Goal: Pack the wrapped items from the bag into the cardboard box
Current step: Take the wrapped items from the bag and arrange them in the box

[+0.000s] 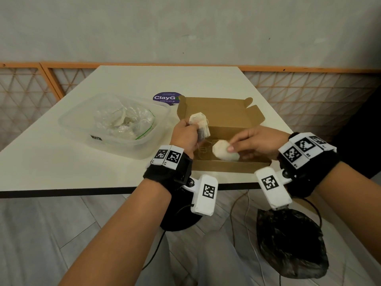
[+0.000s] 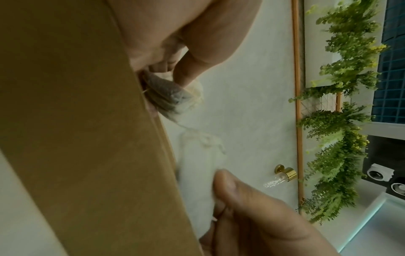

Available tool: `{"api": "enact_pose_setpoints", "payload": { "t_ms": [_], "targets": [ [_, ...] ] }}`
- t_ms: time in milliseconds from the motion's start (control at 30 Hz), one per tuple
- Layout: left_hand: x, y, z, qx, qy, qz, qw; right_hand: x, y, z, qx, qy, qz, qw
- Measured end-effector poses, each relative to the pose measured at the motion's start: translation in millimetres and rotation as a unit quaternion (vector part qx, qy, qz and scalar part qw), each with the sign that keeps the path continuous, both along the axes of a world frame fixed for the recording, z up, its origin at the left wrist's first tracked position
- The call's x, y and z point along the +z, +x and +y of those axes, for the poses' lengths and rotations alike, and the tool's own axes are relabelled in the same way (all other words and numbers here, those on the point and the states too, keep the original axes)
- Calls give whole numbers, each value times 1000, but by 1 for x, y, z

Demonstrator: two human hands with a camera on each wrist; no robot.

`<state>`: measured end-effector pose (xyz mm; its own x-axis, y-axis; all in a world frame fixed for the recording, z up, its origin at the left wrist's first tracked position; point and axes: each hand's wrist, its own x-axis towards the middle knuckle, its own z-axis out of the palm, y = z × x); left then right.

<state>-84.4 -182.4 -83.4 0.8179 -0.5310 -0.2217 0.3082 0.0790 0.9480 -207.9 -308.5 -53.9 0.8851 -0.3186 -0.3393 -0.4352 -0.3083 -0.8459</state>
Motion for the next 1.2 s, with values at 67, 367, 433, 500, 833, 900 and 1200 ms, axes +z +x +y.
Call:
{"api": "enact_pose_setpoints", "payload": {
  "t_ms": [67,367,433,500,833,900,1200],
  "targets": [
    [2,0,1,-5,2,6,1000,3,2,-6,-67,62,-42,995],
    [9,-7,-2,-17,-9,6,1000,13,17,10,-91,171,-244,950],
    [7,-6,-2,-13,3,0,1000,17,18,13,-77,214,-282,932],
    [7,-4,-2,-10,8,2,1000,17,21,15,-79,212,-301,927],
    [7,-5,-7,-13,15,-42,999,-5,42,17,-129,-13,-202,971],
    [5,-4,-7,-20,8,-29,999,-2,42,20,-121,-33,-204,971],
    [8,1,-3,-78,11,15,997,-1,51,19,-86,-117,-224,964]
  ]
}}
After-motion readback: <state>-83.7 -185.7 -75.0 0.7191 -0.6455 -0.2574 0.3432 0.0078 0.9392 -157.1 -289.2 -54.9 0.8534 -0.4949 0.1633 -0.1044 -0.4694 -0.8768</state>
